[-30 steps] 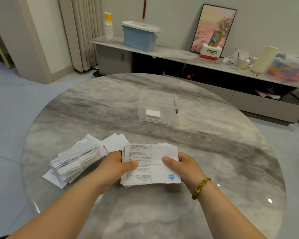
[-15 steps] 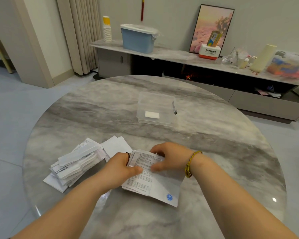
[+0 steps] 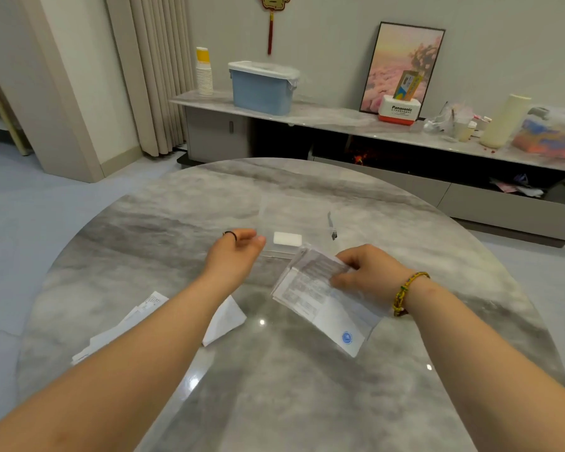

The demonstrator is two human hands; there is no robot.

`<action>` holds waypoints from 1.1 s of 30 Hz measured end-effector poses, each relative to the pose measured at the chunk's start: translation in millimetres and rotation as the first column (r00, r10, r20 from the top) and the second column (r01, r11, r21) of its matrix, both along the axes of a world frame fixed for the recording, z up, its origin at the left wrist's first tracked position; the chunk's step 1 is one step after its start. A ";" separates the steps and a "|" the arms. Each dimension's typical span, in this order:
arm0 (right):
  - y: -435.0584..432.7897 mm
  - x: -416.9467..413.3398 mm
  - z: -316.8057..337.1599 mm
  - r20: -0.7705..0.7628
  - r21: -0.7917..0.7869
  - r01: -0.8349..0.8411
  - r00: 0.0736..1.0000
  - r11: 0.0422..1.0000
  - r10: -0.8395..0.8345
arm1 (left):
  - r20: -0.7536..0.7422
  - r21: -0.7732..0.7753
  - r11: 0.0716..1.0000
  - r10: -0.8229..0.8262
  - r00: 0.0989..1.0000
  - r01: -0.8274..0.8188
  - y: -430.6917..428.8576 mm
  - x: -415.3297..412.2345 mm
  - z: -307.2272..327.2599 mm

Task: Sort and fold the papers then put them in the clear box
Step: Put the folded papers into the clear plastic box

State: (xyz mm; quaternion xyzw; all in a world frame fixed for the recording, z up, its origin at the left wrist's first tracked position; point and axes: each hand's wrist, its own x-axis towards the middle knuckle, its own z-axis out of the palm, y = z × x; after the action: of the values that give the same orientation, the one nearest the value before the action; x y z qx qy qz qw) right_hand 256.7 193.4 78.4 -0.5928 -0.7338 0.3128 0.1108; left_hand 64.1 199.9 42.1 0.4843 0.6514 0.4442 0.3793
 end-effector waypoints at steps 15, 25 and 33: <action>28.0 34.1 -24.8 -0.056 -0.040 0.122 0.991 0.992 -0.124 | -0.178 -0.194 0.978 0.040 0.983 -0.075 97.4 14.6 -7.9; 39.3 49.4 -4.4 -0.066 0.069 0.149 0.987 0.986 -0.145 | 0.006 -0.182 0.983 0.030 1.000 -0.029 98.0 2.5 -8.3; 43.5 44.8 34.7 -0.117 0.175 0.156 0.984 0.972 -0.137 | 0.022 -0.245 0.967 -0.063 0.998 0.067 60.0 -4.4 -8.0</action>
State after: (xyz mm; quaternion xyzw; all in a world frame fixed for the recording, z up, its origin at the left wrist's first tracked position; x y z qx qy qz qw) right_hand 301.5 236.9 113.2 -0.6156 -0.7067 0.2655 0.2259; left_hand 59.7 259.8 34.1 0.4517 0.6824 0.3510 0.4551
